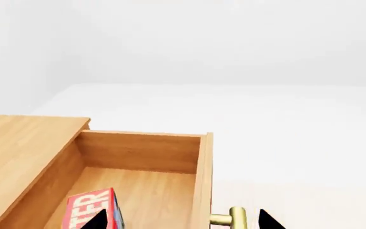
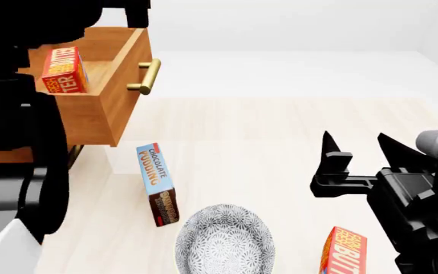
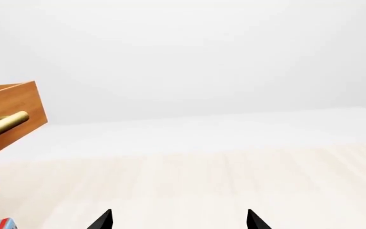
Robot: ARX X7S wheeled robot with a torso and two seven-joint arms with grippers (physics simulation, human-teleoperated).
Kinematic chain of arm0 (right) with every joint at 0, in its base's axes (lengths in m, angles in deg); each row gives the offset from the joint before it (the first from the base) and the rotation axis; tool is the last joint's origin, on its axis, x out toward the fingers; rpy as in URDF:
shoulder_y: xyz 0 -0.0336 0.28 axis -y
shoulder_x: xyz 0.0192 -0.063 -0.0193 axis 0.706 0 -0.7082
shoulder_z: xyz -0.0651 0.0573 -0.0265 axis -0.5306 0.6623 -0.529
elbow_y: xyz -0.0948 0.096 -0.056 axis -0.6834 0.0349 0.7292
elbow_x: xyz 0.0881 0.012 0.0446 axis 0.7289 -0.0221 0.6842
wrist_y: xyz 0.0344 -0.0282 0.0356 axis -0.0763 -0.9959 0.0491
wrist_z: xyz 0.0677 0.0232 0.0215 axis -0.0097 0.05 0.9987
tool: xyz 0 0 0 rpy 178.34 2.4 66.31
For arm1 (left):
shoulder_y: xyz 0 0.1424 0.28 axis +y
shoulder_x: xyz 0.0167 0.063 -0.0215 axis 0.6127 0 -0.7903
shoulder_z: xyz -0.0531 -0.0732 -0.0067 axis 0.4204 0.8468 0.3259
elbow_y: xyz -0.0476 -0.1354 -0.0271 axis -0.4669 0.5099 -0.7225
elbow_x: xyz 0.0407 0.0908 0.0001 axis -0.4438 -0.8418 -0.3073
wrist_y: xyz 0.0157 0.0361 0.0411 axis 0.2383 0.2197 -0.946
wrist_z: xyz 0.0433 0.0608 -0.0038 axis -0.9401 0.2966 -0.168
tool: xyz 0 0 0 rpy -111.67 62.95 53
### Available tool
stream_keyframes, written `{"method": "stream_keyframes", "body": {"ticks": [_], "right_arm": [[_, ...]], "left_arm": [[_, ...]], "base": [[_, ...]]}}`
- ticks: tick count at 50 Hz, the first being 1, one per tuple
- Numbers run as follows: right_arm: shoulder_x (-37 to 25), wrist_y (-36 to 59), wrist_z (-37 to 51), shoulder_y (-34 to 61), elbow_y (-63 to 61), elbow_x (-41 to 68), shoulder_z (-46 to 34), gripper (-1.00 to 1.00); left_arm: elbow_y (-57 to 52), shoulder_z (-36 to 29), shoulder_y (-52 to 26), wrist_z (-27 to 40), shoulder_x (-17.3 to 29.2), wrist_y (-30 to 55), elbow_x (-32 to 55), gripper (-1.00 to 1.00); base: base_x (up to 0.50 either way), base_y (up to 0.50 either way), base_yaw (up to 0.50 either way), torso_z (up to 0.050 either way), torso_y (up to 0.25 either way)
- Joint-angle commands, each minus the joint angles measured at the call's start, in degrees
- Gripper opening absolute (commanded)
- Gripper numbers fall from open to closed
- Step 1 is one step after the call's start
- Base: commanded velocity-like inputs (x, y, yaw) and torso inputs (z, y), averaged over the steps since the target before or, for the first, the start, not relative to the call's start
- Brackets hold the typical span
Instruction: Put the butter at the front in the top drawer of the cabinet and close it.
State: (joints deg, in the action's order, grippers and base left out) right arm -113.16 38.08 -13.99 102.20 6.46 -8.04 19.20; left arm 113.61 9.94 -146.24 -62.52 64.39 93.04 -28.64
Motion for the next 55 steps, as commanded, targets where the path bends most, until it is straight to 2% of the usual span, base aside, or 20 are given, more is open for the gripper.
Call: {"method": "stream_keyframes", "body": {"ticks": [1, 5, 10, 14, 20, 27, 35, 39, 55], "right_arm": [[0.06, -0.30, 0.02, -0.44, -0.09, -0.24, 0.03, 1.00], [0.17, -0.45, -0.04, -0.68, 0.03, -0.35, -0.01, 1.00], [0.11, -1.14, -0.32, -1.43, 0.23, -0.82, -0.17, 1.00], [-0.02, -1.68, -0.49, -1.92, 0.35, -1.02, -0.24, 1.00], [0.16, -1.87, -0.59, -2.18, 0.38, -1.14, -0.22, 1.00], [0.05, -2.15, -0.72, -2.54, 0.40, -1.28, -0.22, 1.00], [0.10, -2.92, -1.14, -3.41, 0.81, -1.76, -0.37, 1.00], [0.07, -3.14, -1.33, -3.69, 0.92, -1.87, -0.41, 1.00], [0.50, -2.69, -1.48, -3.56, 0.90, -1.70, -0.15, 1.00]], "left_arm": [[-24.04, -5.00, 11.36, 32.56, 5.88, 9.40, 55.70, 1.00], [-26.54, -7.39, 14.10, 42.45, 6.35, 9.12, 70.20, 1.00], [-29.14, -10.53, 16.76, 51.04, 6.62, 7.73, 82.46, 1.00], [-31.21, -13.34, 18.35, 55.81, 6.90, 5.99, 89.24, 1.00], [-34.07, -17.37, 20.75, 58.46, 6.65, 4.55, 94.23, 1.00], [-35.25, -18.99, 23.67, 56.29, 5.31, 4.12, 92.24, 1.00], [-34.20, -19.12, 25.58, 48.65, 4.23, 4.22, 83.35, 1.00], [-33.21, -19.28, 26.09, 45.81, 4.49, 3.22, 79.78, 1.00], [-29.22, -19.88, 27.80, 41.84, 7.03, -1.75, 72.08, 1.00]], "base": [[0.00, 0.00, 0.00, 0.000, 0.000], [0.00, 0.00, 0.00, 0.000, 0.000], [0.00, 0.00, 0.00, 0.000, 0.000], [0.00, 0.00, 0.00, 0.000, 0.000], [0.00, 0.00, 0.00, 0.000, 0.000], [0.00, 0.00, 0.00, 0.000, 0.000], [0.00, 0.00, 0.00, 0.000, 0.000], [0.00, 0.00, 0.00, 0.000, 0.000], [0.00, 0.00, 0.00, 0.000, 0.000]]}}
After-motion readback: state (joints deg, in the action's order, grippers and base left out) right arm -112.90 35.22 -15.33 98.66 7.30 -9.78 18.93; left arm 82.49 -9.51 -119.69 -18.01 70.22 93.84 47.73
